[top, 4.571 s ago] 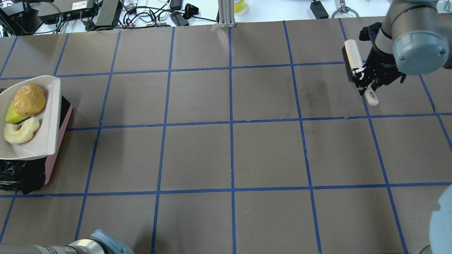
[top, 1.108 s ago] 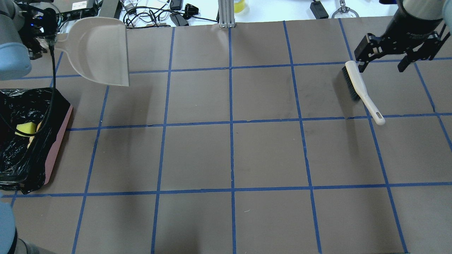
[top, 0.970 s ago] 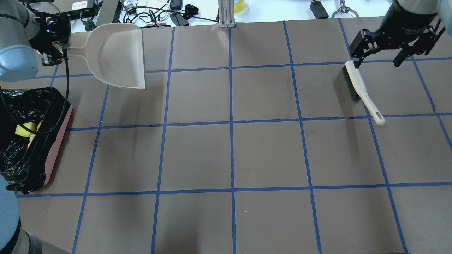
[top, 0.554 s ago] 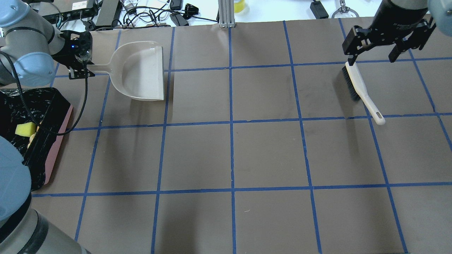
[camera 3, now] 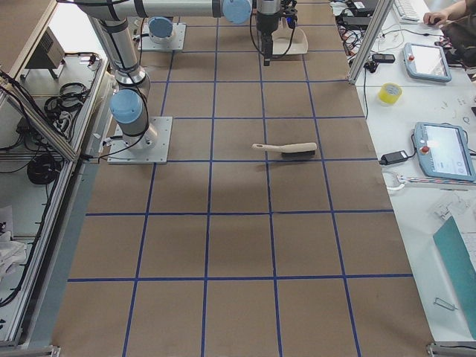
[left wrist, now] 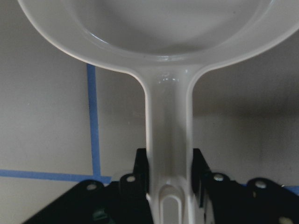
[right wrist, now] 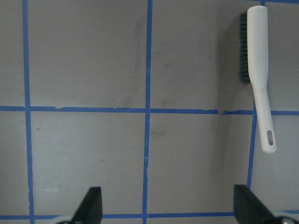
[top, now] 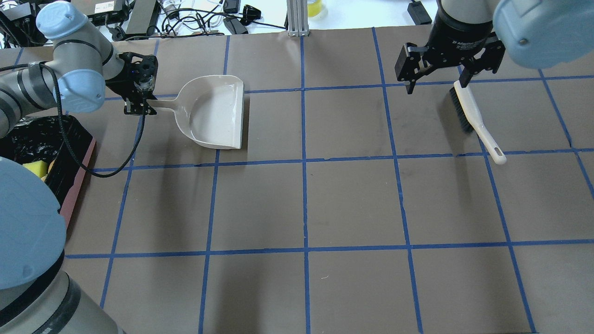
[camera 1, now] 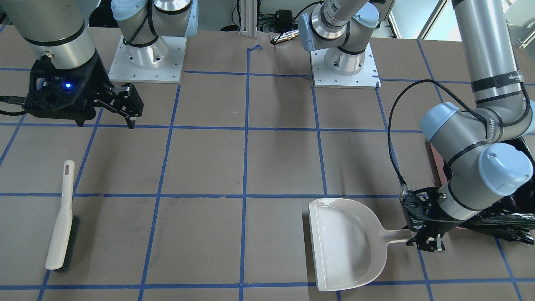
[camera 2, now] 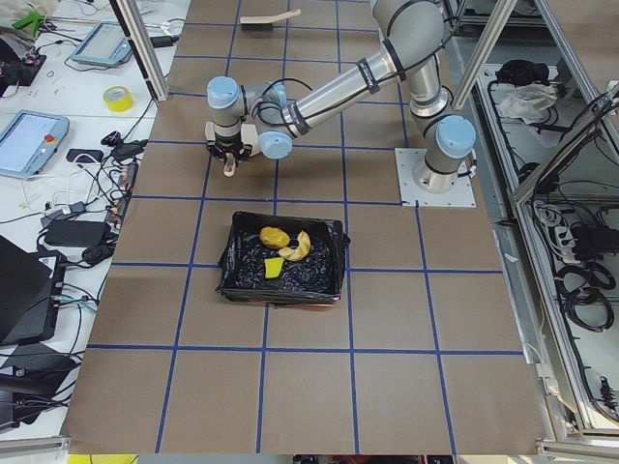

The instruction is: Sweep and dump trash into bin

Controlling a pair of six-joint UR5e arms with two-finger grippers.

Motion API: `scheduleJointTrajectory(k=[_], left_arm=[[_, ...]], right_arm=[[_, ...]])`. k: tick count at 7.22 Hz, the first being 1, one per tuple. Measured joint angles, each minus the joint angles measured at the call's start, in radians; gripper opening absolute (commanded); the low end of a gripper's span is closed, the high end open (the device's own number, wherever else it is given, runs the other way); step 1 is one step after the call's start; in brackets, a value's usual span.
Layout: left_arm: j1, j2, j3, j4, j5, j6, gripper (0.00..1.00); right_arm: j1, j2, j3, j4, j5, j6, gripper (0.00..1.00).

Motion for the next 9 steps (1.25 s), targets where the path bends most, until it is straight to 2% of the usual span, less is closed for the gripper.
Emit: scheduleJointTrajectory(k=[7,9], left_arm=[[-0.004,-0.001,-0.014,-0.008,0.018,0.008,0.0],[-0.004,-0.002,-0.011,-0.003,0.018,0.007,0.0]], right_arm=[[0.015,-0.007,0.014,0.018,0.03,-0.011,1.0],[0.015,-0.007,0.052,0.013,0.04,-0.012,1.0]])
